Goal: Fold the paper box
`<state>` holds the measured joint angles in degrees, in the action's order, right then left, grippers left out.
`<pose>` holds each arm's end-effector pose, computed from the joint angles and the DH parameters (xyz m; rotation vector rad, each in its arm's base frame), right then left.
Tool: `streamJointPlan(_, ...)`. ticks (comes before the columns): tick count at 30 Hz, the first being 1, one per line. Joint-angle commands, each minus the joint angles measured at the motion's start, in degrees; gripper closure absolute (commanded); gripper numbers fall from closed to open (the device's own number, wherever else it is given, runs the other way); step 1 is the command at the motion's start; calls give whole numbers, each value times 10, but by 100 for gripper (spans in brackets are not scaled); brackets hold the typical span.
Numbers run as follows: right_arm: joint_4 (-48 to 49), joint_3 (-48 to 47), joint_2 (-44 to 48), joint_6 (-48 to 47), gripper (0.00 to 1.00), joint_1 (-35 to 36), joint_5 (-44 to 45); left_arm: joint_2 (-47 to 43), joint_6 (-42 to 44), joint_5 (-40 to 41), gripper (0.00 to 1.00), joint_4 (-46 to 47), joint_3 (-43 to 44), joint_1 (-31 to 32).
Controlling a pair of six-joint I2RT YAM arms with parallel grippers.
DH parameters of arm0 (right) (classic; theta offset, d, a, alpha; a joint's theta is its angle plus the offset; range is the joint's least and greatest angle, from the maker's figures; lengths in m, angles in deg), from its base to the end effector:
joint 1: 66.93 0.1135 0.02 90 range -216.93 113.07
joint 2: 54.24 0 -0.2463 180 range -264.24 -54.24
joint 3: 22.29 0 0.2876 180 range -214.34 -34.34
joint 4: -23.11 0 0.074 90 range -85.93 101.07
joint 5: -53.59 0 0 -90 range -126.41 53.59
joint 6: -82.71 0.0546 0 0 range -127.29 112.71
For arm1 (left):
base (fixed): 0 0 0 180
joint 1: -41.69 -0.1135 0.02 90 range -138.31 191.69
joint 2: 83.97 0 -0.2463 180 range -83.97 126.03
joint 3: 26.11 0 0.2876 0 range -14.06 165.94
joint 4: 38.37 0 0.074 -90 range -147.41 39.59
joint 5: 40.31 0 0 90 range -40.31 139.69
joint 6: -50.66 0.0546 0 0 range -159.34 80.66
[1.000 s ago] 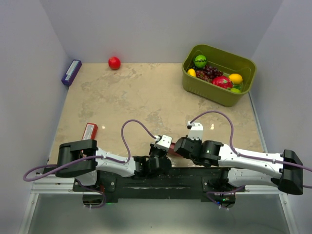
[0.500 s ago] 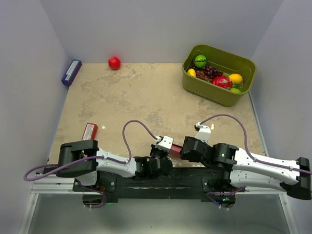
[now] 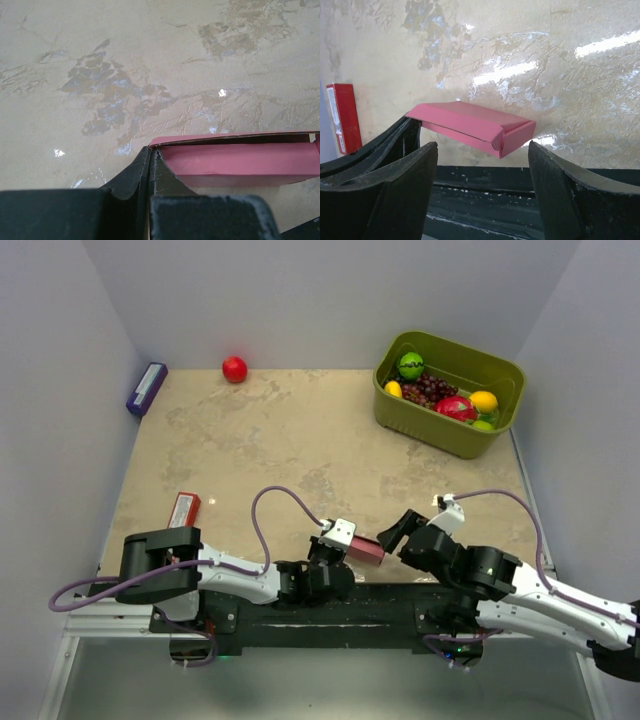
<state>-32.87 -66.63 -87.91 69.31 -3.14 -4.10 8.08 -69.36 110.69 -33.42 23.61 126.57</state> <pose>0.1066 0.1505 0.2179 0.5250 2.2392 0.6591 0.0762 -0.3157 0.1050 0.3636 1.8378 -0.1796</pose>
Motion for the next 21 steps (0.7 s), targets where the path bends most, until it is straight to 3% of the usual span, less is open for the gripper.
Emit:
streamJointPlan(1,38,12,-9,54,23,-2,42,52,-30,-140,100,-130,-33,16)
streamJointPlan(21,99,67,-35,120,20,-2,15,55,-29,-141,100,-131,-30,16)
